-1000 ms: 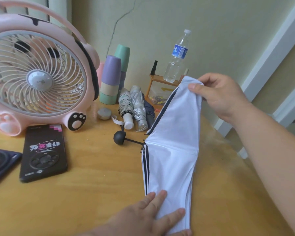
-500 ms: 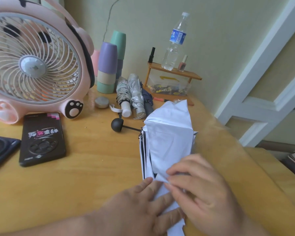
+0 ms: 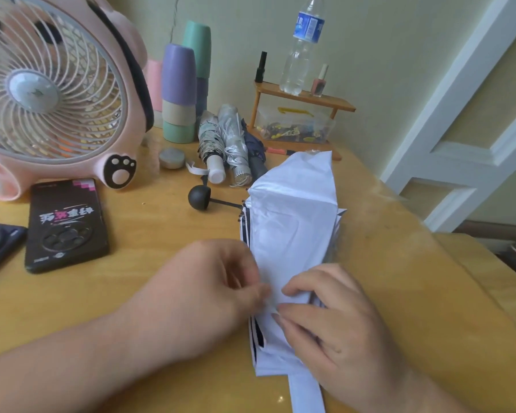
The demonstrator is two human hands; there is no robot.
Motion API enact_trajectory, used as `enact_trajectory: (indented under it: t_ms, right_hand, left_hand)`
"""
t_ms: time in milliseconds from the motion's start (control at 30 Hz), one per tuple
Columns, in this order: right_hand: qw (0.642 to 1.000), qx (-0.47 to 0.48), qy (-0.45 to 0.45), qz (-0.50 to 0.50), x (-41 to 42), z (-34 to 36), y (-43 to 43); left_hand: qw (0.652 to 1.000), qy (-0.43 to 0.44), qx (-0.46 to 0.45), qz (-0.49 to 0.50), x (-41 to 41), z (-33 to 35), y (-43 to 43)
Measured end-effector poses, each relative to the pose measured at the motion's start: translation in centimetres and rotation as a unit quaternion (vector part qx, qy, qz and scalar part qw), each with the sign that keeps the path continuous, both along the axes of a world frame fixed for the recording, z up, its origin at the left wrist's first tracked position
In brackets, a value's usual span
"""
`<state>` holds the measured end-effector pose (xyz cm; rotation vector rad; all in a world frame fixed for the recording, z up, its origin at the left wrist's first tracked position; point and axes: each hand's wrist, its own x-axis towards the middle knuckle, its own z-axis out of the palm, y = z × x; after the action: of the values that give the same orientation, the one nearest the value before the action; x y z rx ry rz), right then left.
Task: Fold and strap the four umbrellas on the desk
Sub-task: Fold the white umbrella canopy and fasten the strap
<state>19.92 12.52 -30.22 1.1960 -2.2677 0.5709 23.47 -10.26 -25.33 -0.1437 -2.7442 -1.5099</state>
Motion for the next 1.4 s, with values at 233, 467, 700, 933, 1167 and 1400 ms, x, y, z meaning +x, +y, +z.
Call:
enact_trajectory:
  t_ms: [233,467,700,933,1167,1400]
  right_hand:
    - [0.997,-0.061,-0.02,0.03,0.1,0.2,-0.3]
    - [0.989,-0.133,-0.045,0.056,0.2,0.5,-0.3]
    - [0.986,-0.15,-0.033,0.061,0.3,0.7,-0.3]
    - [0.987,-0.151,-0.025,0.058,0.5,0.9,-0.4]
    - [0.986,-0.149,-0.029,0.075,0.5,1.1,-0.5]
    - [0.981,-0.146,-0.077,0.101,1.0,1.1,-0.5]
  left_hand:
    - [0.96,-0.113,0.258,0.002,-1.4,-1.9,1.2]
    - [0.973,-0.044,0.225,0.033,-0.9,-2.5,1.8]
    - [0.934,-0.097,0.342,0.027,-0.7,-2.4,2.1]
    - [0.931,-0.103,0.348,0.029,-0.4,-1.8,2.1]
    - [0.932,-0.114,0.344,0.024,-0.3,-1.5,2.1]
    - [0.972,-0.098,0.212,0.014,-0.2,-1.6,1.9]
